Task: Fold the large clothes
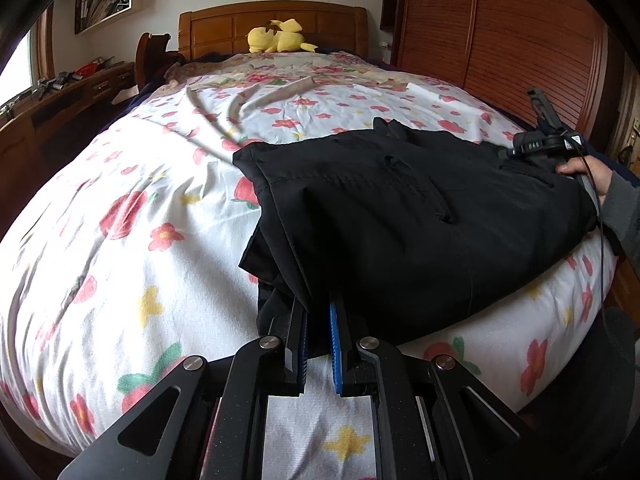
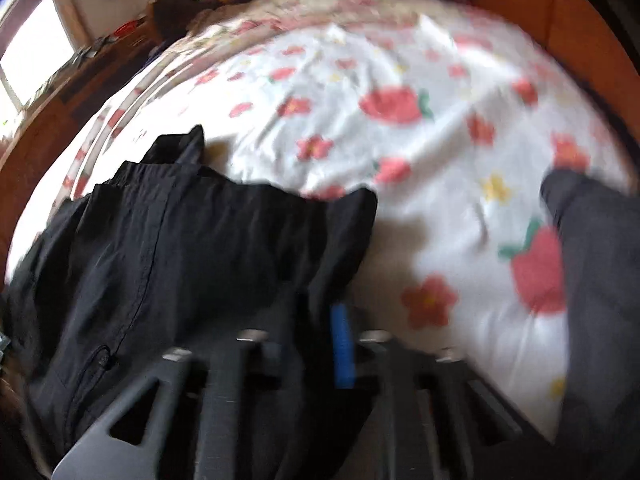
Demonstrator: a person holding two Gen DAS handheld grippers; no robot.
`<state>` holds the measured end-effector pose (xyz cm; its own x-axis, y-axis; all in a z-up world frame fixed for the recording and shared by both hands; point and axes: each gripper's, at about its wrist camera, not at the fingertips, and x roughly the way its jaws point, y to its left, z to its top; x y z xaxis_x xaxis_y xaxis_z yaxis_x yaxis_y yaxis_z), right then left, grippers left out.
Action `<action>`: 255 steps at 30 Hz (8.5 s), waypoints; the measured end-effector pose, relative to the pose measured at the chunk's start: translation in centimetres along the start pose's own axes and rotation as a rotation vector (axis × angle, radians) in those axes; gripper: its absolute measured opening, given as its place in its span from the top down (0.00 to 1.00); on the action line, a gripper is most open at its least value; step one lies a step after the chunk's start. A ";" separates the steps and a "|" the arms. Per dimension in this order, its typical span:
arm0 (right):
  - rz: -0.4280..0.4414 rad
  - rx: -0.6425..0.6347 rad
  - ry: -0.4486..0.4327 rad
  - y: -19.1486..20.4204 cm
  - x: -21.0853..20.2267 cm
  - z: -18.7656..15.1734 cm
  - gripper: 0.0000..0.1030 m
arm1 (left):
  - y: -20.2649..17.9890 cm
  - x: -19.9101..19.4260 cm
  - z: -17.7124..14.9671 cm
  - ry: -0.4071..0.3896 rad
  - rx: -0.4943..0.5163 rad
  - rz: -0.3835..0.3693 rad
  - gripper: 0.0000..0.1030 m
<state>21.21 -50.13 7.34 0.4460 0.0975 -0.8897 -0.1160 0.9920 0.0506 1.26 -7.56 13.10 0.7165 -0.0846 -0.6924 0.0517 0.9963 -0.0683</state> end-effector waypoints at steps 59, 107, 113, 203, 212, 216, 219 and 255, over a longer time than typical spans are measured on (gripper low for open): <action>0.084 -0.197 -0.263 16.3 -7.4 -12.6 0.62 | 0.0 -2.6 1.0 -0.087 -0.059 0.116 0.60; 0.073 -0.218 -0.329 15.4 -7.6 -14.6 0.29 | -1.4 3.2 2.7 0.069 -0.109 0.135 0.92; 0.064 -0.152 -0.352 12.8 -9.2 -14.6 0.28 | -5.6 -0.5 6.9 -0.054 -0.016 0.101 0.93; -0.145 -0.181 -0.198 8.0 -15.1 -12.5 0.96 | -14.3 -5.9 5.8 -0.140 0.118 -0.080 0.49; -0.150 -0.115 -0.145 6.4 -13.8 -15.6 0.97 | -14.1 -6.0 5.8 -0.143 0.116 -0.096 0.49; -0.136 -0.105 -0.157 6.5 -14.5 -15.9 0.97 | -14.5 -6.3 5.8 -0.150 0.125 -0.097 0.49; -0.140 -0.100 -0.188 6.7 -16.0 -15.3 0.97 | -14.6 -6.9 5.8 -0.166 0.120 -0.101 0.49; -0.117 0.008 -0.222 6.9 -13.0 -17.3 0.45 | -15.6 0.3 7.3 -0.109 0.138 -0.135 0.46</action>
<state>-0.73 -46.00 11.40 0.6398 -0.0035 -0.7686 -0.0454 0.9981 -0.0424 5.76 -23.00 19.23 0.7671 -0.2231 -0.6015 0.2420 0.9689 -0.0507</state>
